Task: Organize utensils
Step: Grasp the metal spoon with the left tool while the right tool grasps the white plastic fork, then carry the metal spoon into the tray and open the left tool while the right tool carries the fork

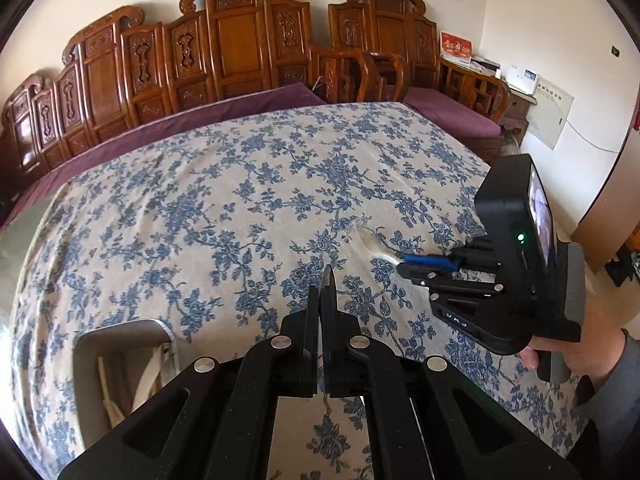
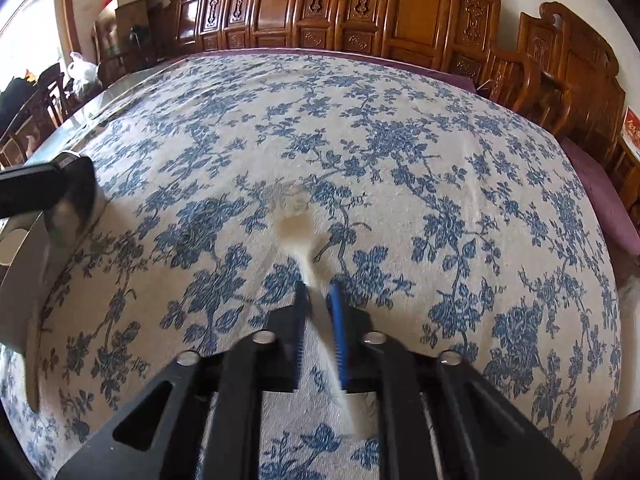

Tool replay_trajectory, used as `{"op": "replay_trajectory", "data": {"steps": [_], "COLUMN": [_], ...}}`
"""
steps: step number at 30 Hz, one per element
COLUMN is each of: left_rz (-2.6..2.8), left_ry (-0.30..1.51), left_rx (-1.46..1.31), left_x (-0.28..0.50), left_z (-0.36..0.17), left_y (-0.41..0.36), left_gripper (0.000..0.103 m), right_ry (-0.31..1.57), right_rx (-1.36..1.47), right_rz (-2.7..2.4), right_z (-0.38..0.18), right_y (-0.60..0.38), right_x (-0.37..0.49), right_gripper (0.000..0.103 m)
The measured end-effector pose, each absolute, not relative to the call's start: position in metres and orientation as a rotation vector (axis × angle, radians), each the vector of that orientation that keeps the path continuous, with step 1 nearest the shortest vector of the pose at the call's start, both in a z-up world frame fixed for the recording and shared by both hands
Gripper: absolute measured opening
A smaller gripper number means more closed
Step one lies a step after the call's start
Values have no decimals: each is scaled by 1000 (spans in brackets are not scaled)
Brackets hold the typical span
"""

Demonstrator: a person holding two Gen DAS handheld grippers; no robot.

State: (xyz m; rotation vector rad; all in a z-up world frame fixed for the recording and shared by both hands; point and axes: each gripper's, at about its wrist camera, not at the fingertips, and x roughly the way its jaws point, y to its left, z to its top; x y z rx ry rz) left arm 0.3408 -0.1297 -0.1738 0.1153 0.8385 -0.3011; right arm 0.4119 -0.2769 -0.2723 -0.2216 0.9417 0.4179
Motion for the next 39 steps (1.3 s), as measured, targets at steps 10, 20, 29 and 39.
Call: {"op": "replay_trajectory", "data": {"steps": [10, 20, 29, 39], "left_rz": [-258, -186, -153, -98], "left_ry": [810, 798, 818, 853], "left_rx": [122, 117, 102, 124], "left_x": [312, 295, 296, 311], "left_z": [-148, -135, -148, -176], "left_y": [-96, -47, -18, 11], "left_gripper": [0, 0, 0, 0], "right_ry": [933, 869, 825, 812], "right_rx": [-185, -186, -171, -194], "right_rz": [446, 501, 552, 601], "right_z": [-256, -228, -211, -211], "right_y": [-263, -224, -192, -171], "right_x": [378, 342, 317, 306], "right_gripper": [9, 9, 9, 9]}}
